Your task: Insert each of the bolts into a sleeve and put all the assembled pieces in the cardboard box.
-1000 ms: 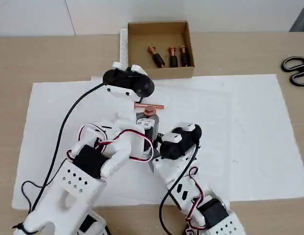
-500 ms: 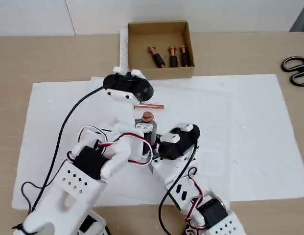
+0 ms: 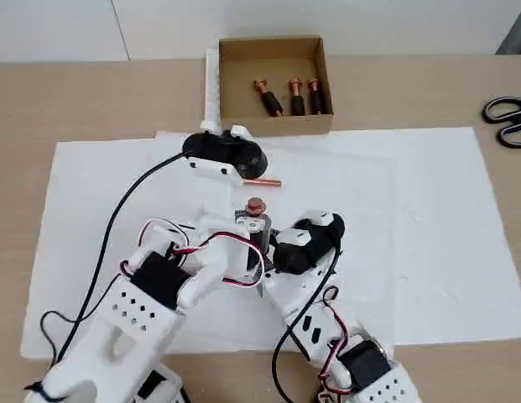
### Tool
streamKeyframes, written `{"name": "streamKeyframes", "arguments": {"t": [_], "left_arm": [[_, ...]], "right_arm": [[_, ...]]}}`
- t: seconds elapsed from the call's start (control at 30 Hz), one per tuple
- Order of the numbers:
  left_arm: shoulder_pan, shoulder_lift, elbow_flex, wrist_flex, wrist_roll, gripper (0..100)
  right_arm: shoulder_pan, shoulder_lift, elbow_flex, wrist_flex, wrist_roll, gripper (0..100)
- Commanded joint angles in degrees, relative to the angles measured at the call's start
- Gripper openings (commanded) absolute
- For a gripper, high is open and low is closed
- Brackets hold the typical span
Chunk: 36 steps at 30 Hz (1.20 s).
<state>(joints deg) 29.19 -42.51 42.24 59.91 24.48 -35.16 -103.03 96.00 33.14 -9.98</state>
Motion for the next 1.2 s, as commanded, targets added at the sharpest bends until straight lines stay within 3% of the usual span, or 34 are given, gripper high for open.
{"name": "streamKeyframes", "arguments": {"t": [0.0, 0.5, 0.73, 1.17], "left_arm": [[-0.53, 0.00, -0.22, -0.70, -0.09, 1], [-0.26, -0.26, -0.22, 1.23, 0.09, 1], [-0.18, -0.35, -0.22, 1.49, 0.18, 13], [-0.18, -0.44, -4.44, 1.49, 0.18, 14]], "right_arm": [[0.31, -0.84, 0.44, -0.22, -0.35, 0.4], [0.31, -0.84, 0.44, -0.22, -0.35, 0.4], [0.31, -0.84, 0.44, -0.13, -0.35, 0.4], [0.31, -0.84, 0.44, -0.13, -0.35, 0.4]]}}
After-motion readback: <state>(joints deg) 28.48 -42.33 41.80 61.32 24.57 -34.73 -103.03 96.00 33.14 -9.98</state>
